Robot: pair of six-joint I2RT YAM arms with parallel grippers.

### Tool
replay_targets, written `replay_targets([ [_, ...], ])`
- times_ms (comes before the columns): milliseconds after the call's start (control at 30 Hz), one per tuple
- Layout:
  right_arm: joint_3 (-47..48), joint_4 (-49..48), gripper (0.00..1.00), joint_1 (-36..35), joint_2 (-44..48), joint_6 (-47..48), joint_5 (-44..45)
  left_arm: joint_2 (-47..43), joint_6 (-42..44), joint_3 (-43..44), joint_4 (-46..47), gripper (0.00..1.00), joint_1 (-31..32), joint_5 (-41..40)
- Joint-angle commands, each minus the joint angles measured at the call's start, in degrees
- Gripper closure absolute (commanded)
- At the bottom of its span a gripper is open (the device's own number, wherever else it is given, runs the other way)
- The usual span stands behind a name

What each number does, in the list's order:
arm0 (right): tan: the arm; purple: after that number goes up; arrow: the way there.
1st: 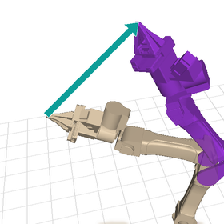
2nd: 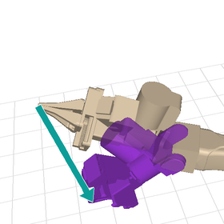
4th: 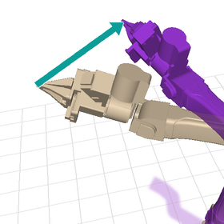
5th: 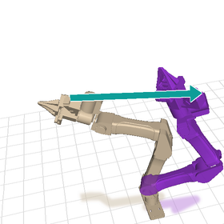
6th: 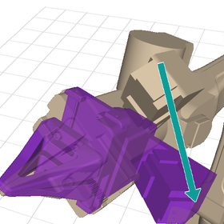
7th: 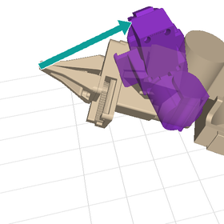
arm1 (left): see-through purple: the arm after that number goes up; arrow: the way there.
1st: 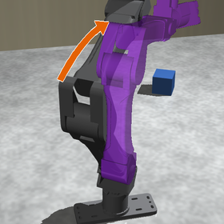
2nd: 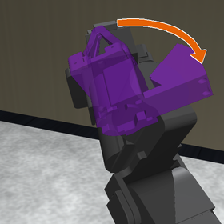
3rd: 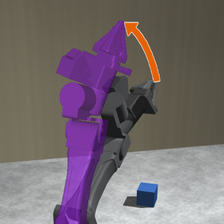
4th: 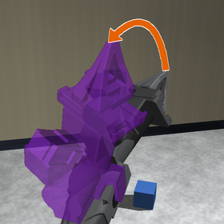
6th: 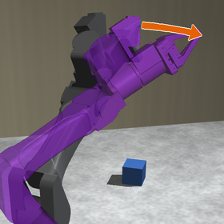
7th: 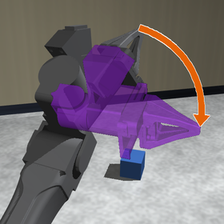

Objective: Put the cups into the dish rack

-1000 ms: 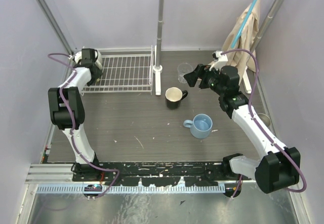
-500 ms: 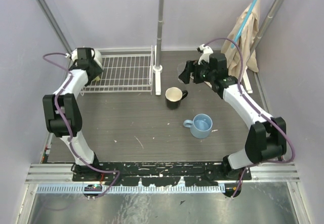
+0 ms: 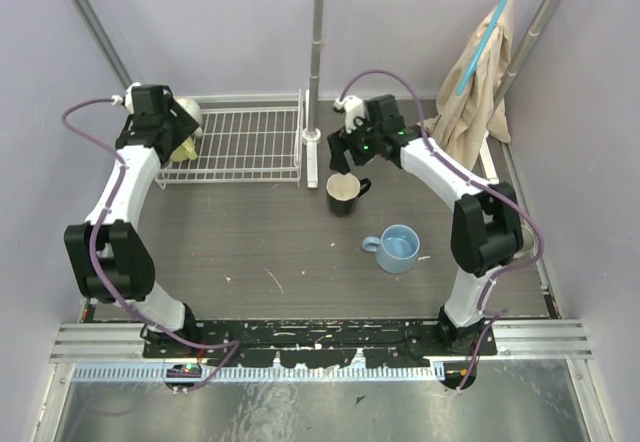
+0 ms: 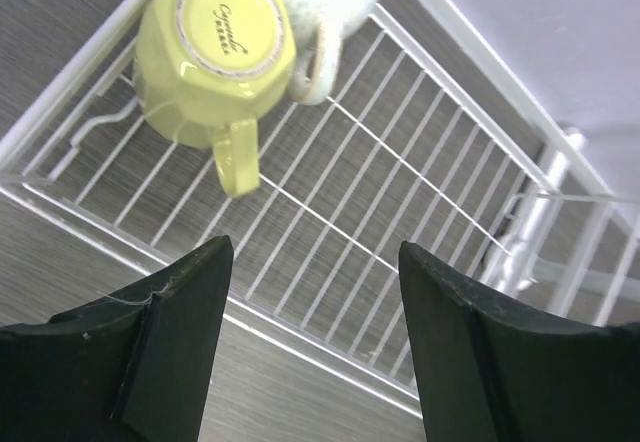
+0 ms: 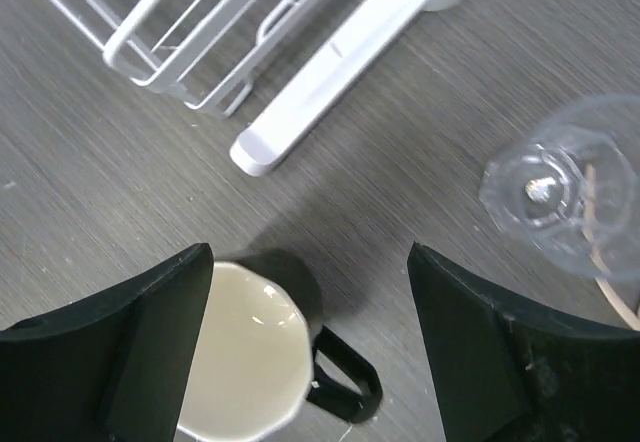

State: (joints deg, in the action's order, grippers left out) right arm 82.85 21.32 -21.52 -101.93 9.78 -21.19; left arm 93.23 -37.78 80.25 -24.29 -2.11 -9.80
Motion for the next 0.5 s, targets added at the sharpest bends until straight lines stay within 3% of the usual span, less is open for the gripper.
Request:
replay_targets([
  [0,7.1,5.1,0.15,-4.1,-3.1,10.3,1.6,-5.9,-3.6,-2.4,0.6,0.25,-0.2,5.1],
  [133,11.6,9.3,0.16,-5.0,-6.1,11.3,0.2,-8.5,-3.0,-2.8,-0.8,0.25,-0.3,5.2],
  [467,4.8,7.1,0.16,-5.1,-0.6,11.9,5.0,-12.9,-3.2,-7.1,-0.8,0.24,-0.5,5.8],
])
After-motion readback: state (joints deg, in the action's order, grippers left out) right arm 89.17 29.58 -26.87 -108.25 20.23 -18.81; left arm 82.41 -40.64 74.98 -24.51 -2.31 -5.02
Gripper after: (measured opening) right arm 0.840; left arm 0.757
